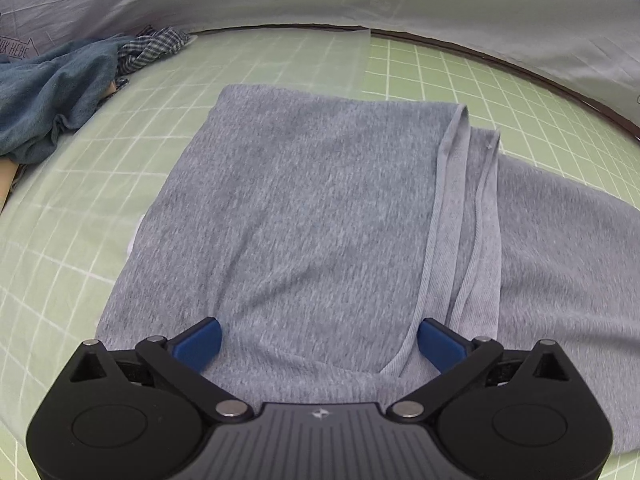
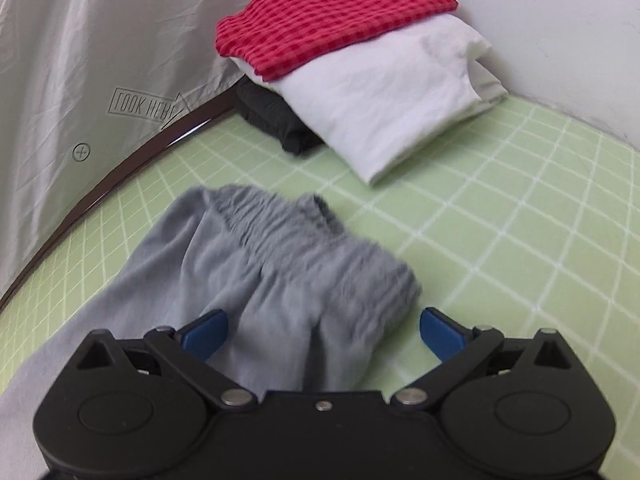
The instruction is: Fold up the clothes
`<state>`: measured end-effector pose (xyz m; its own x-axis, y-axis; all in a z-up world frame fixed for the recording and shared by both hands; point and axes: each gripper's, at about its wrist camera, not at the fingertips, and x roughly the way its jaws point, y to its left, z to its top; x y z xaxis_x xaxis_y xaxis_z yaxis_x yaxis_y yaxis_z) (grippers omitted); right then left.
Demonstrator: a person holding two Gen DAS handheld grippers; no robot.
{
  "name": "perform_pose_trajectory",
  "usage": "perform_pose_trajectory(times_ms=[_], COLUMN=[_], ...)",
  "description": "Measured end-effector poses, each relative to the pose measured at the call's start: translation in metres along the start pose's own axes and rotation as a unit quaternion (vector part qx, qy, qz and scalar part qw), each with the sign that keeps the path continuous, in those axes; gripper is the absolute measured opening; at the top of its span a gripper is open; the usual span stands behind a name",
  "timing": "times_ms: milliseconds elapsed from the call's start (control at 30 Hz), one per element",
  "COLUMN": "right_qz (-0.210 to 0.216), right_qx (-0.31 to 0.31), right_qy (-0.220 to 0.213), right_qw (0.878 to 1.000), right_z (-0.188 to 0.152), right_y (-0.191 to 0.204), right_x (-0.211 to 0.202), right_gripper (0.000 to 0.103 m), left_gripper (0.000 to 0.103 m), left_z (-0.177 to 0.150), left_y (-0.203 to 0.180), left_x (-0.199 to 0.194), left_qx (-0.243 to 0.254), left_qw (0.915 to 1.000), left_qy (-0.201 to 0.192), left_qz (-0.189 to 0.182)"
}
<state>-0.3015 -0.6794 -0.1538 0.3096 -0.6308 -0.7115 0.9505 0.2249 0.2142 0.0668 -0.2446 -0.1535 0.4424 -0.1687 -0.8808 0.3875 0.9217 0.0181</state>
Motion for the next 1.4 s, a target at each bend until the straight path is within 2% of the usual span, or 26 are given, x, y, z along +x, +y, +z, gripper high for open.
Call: perform_pose_trajectory(times_ms=[167,367,400,433,467,567,600,733,833,900,967,1067,1100,1167,1233,1300,1367,1400], right_qz=[-0.038,-0.029,-0.021,-0.009,0.003,0.038,0.041,0.045,0.070,0.088,0.108,0.148,0.160,0.183,0.204,0.204,0.223,0.221], right_qx=[-0.072,-0.088,-0.098,-0.106,-0.111,-0.101,-0.100,-0.121,-0.141,-0.164,-0.187,-0.229,-0.242,-0.261,-0.286,-0.311,-0.335,-0.336], right_qy=[-0.012,-0.013,-0.012,-0.013,-0.011,0.003,0.000,-0.045,-0.086,-0.110,-0.129,-0.130,-0.122,-0.092,-0.027,0.023,0.018,0.007], right_qw=[0.997,0.996,0.995,0.994,0.994,0.994,0.994,0.991,0.984,0.976,0.968,0.953,0.949,0.943,0.936,0.928,0.915,0.916], right_z=[0.008,0.006,0.005,0.004,0.003,0.004,0.006,0.014,0.015,0.009,-0.002,-0.036,-0.052,-0.088,-0.127,-0.158,-0.167,-0.163], right_y=[0.018,0.025,0.027,0.029,0.030,0.035,0.037,0.063,0.096,0.122,0.150,0.199,0.216,0.248,0.276,0.293,0.295,0.294], right_x=[0.026,0.027,0.025,0.021,0.017,0.006,0.001,-0.034,-0.068,-0.091,-0.113,-0.135,-0.139,-0.138,-0.127,-0.120,-0.132,-0.138], right_gripper=[0.103,0.102,0.091,0.073,0.061,0.043,0.032,0.023,0.022,0.022,0.022,0.021,0.022,0.029,0.048,0.049,0.055,0.068], left_gripper=[0.103,0.103,0.103,0.103,0.103,0.103,0.103,0.102,0.102,0.102,0.102,0.102,0.102,0.102,0.102,0.102,0.102,0.102], left_z=[0.001,0.000,-0.001,-0.001,-0.001,0.003,0.006,0.020,0.029,0.034,0.036,0.038,0.037,0.034,0.029,0.022,0.015,0.012], left_y=[0.000,0.000,0.000,0.000,0.000,0.001,0.001,0.004,0.014,0.018,0.019,0.026,0.031,0.039,0.047,0.054,0.059,0.060], left_x=[0.000,0.000,0.000,-0.001,0.000,0.002,0.003,0.005,-0.001,-0.007,-0.016,-0.026,-0.028,-0.029,-0.026,-0.022,-0.020,-0.021], left_qx=[0.001,0.002,0.002,0.002,0.002,0.005,0.011,0.020,-0.010,-0.011,0.006,0.025,0.026,0.025,0.017,0.007,0.004,0.005], left_qw=[1.0000,1.0000,1.0000,1.0000,1.0000,1.0000,0.9998,0.9987,0.9967,0.9951,0.9951,0.9948,0.9948,0.9950,0.9954,0.9956,0.9957,0.9958], left_qy=[0.005,0.002,0.000,-0.001,-0.002,0.008,0.014,0.042,0.037,0.027,0.010,-0.010,-0.014,-0.018,-0.010,0.002,0.007,0.007], left_qz=[0.001,0.001,0.001,0.001,0.000,-0.002,-0.004,-0.023,-0.071,-0.095,-0.099,-0.098,-0.098,-0.095,-0.093,-0.093,-0.092,-0.091])
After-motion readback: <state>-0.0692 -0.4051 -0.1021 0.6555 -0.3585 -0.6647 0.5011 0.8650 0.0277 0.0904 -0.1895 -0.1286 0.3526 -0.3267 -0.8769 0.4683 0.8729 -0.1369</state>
